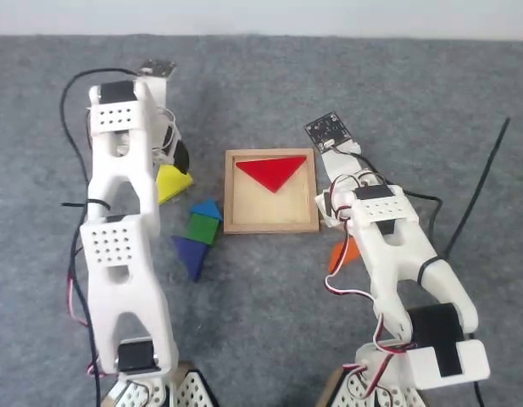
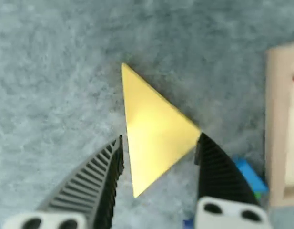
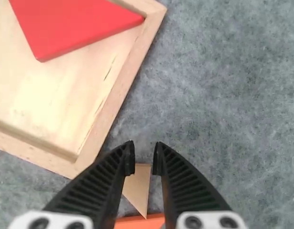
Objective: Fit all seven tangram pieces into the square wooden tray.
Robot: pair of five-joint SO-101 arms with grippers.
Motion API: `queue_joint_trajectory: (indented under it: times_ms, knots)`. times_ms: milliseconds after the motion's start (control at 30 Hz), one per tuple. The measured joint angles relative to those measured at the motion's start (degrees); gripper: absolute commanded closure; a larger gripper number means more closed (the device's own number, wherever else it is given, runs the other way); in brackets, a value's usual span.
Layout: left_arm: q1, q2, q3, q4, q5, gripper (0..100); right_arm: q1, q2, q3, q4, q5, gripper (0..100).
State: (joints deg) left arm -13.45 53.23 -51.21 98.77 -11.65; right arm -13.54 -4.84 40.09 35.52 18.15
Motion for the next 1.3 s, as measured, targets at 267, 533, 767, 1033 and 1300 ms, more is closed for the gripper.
queue_joint_trajectory:
  times_ms: [267,533,767,1033,1300]
  knots:
    - [3.7,-12.0,15.4,0.0,-15.5,80,0.0,0.0,0.0,0.0,0.0,90.9]
    - [9.0,-13.3,22.4,-12.0,-36.1,99,0.0,0.0,0.0,0.0,0.0,90.9]
    - [9.1,-8.5,22.4,-21.9,-32.6,99,0.5,0.0,0.0,0.0,0.0,90.9]
    - [5.7,-4.2,22.3,-27.0,-31.8,99,0.5,0.0,0.0,0.0,0.0,90.9]
    - [1.9,-5.5,22.2,-18.7,-31.7,99,0.5,0.0,0.0,0.0,0.0,90.9]
